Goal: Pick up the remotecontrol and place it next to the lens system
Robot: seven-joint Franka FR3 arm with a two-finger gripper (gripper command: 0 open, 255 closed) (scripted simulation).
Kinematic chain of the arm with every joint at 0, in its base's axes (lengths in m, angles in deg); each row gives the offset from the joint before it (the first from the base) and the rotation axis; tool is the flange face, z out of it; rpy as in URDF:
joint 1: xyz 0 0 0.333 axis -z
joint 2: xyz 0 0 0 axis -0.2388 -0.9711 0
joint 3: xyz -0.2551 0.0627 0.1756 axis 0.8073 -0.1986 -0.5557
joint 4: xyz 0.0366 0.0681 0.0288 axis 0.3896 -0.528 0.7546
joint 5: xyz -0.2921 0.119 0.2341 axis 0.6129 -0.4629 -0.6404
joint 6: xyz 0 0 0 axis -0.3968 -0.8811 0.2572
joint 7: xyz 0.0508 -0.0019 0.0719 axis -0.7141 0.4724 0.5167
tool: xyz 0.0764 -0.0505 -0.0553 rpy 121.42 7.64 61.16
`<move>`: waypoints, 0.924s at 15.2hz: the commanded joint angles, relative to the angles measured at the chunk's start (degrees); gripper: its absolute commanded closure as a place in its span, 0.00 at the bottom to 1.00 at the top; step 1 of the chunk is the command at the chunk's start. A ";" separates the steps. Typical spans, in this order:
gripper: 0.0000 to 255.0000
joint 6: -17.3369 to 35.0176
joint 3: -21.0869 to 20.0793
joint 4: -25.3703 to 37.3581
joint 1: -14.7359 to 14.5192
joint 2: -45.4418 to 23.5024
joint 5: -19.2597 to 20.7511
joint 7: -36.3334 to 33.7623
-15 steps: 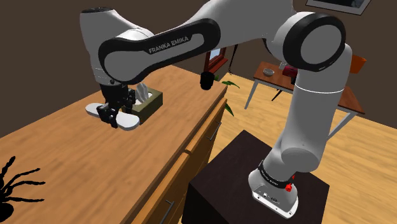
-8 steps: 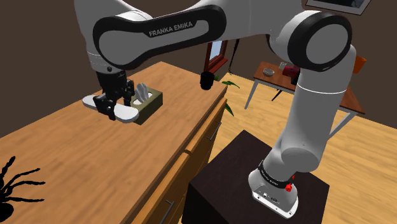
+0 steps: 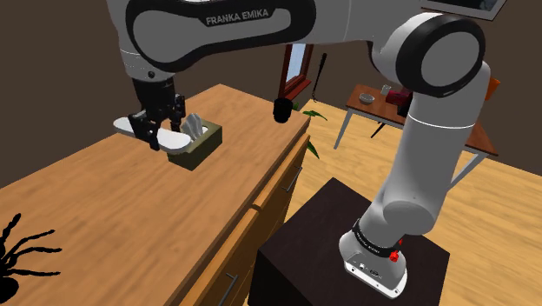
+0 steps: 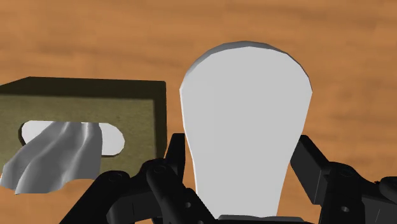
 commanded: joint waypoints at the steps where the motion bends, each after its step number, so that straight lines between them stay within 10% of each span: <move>1: 1.00 0.46 0.71 -1.72 1.87 1.49 -0.87 2.62; 14: 1.00 0.87 7.17 -4.66 12.62 4.50 -3.28 20.12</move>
